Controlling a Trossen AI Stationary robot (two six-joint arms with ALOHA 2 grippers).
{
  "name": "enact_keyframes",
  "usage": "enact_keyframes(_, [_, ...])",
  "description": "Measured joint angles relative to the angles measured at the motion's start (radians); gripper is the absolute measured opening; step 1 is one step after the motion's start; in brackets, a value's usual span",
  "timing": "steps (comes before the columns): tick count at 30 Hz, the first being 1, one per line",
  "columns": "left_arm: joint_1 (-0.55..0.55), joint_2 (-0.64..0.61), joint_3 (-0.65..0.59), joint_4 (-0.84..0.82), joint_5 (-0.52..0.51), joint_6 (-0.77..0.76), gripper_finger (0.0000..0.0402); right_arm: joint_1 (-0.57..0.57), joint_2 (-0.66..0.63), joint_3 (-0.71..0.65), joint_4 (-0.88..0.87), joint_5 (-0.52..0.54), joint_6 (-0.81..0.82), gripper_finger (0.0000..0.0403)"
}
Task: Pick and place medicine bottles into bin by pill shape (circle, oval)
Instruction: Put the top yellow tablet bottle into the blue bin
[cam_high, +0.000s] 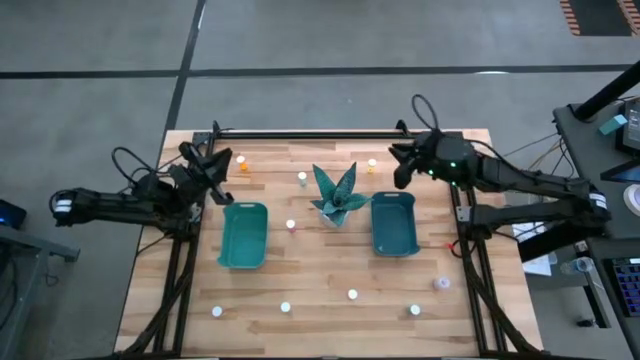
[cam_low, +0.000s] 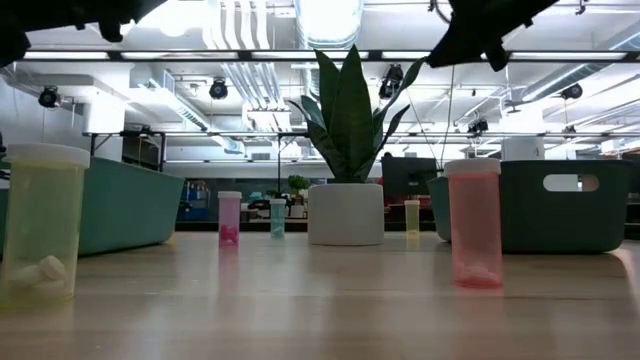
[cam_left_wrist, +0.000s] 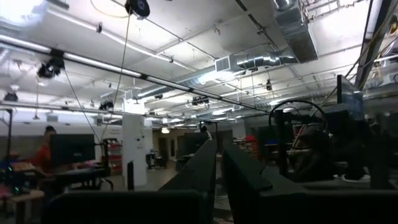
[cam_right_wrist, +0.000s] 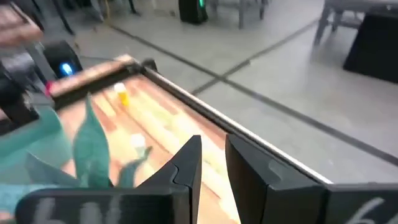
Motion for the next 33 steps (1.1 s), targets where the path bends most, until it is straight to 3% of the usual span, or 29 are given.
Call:
enact_keyframes(9, [0.0,0.027,0.0,0.051,0.0,0.07,0.0013,-0.101,0.181,0.191,-0.254,-0.008,-0.093,0.0063])
enact_keyframes(15, [0.0,0.032,0.0,0.053,0.0,0.07,0.0013,-0.206,0.274,0.244,-0.301,-0.143,-0.205,0.0063])
enact_keyframes(21, [0.0,0.031,0.0,0.067,0.0,0.068,0.0013,-0.309,0.333,0.218,-0.285,-0.279,-0.375,0.0063])
enact_keyframes(27, [0.0,0.032,0.0,0.066,0.0,0.067,0.0013,-0.422,0.372,0.135,-0.217,-0.527,-0.509,0.0063])
enact_keyframes(33, [0.0,0.032,0.0,0.065,0.0,0.067,0.0013,-0.48,0.395,0.022,-0.05,-0.547,-0.578,0.0063])
